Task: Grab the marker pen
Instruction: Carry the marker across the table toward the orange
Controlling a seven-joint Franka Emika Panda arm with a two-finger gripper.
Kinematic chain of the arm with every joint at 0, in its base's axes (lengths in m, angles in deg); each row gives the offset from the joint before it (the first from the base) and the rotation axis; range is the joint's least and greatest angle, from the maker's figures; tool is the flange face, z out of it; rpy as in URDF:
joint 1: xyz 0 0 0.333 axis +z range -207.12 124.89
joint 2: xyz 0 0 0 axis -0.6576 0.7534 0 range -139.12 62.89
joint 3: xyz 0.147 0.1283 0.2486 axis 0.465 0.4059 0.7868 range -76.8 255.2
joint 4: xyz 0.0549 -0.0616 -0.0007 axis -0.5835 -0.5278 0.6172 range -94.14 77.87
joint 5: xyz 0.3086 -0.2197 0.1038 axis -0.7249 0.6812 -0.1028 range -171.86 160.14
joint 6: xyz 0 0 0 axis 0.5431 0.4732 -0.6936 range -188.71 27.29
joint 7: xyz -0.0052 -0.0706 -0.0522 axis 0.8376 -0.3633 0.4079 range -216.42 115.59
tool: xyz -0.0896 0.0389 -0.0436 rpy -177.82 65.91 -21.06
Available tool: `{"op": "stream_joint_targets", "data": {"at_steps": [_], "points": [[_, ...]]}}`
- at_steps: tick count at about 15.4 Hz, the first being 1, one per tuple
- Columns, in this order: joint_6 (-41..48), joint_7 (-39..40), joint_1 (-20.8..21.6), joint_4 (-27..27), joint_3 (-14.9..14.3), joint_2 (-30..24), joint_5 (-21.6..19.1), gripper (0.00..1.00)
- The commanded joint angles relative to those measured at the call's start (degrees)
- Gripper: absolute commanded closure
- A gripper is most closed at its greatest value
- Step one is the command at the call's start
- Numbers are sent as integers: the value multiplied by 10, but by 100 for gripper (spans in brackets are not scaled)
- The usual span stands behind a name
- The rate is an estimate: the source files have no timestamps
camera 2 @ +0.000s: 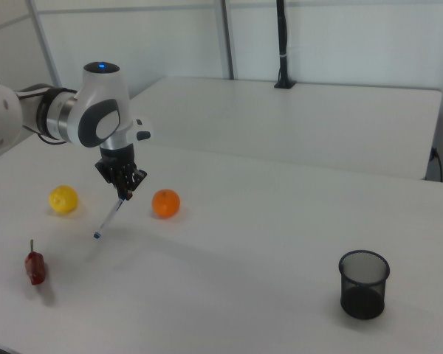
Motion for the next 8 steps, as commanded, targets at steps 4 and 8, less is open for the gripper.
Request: {"op": "stream_joint_targets", "data": {"at_steps": [4, 8], "points": [[-50, 7, 10, -18, -3, 19, -2, 95], [-51, 4, 27, -43, -3, 22, -2, 95]]}}
